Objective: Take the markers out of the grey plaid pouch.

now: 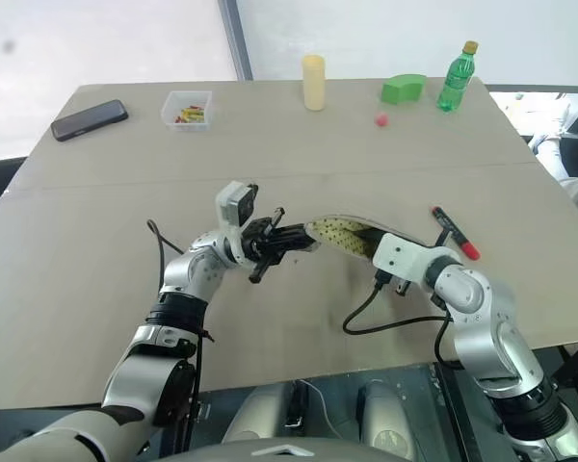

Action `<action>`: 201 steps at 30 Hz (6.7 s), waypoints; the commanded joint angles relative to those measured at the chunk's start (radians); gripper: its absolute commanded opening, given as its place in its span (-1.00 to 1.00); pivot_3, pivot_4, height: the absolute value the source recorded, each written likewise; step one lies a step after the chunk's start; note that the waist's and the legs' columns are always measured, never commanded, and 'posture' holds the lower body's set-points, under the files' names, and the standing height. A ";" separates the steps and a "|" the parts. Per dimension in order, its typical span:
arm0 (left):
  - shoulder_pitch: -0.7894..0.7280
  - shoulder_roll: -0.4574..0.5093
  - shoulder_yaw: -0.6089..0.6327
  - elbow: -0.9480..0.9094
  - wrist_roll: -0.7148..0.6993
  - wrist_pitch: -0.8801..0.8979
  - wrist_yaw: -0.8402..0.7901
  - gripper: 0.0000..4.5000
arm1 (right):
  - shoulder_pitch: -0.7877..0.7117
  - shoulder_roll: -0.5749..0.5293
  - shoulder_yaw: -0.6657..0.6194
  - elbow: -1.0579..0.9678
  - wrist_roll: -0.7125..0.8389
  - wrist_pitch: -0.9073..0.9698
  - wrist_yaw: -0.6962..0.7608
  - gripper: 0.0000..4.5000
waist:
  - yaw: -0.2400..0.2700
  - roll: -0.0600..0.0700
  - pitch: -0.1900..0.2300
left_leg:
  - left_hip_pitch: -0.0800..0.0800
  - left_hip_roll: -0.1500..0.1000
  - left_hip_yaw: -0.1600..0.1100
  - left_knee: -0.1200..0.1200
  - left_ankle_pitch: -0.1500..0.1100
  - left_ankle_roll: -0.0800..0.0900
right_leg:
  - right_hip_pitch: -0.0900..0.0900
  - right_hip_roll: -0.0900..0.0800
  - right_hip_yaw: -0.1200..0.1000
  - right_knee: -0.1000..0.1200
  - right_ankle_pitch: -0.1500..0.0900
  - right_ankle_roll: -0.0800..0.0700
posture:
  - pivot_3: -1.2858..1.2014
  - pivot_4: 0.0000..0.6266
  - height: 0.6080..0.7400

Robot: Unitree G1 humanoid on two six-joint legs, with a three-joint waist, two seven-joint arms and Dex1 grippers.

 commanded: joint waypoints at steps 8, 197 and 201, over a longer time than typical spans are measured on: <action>-0.040 0.005 0.008 0.062 0.008 -0.027 -0.021 -1.00 | -0.147 -0.026 0.109 0.114 -0.030 -0.064 -0.024 -0.27 | 0.010 0.000 0.000 | -0.001 -0.001 0.000 0.000 0.001 -0.003 | -0.001 -0.001 0.000 0.000 0.000 0.000 | 0.03 -0.52 0.94; 0.180 0.042 -0.065 -0.312 0.076 -0.499 0.086 -1.00 | -0.535 0.219 0.274 0.997 -0.021 -0.758 -0.310 0.08 | -0.020 -0.001 -0.001 | 0.002 0.000 0.002 -0.001 0.003 -0.005 | 0.000 0.001 0.002 0.002 0.000 0.000 | 0.03 -0.52 0.94; 0.185 0.038 -0.072 -0.314 0.081 -0.486 0.075 -1.00 | -0.580 0.222 0.319 1.067 -0.094 -0.823 -0.405 0.08 | -0.020 -0.001 -0.001 | 0.002 -0.001 0.002 -0.001 0.003 -0.005 | 0.000 0.001 0.002 0.002 0.000 0.000 | 0.03 -0.52 0.94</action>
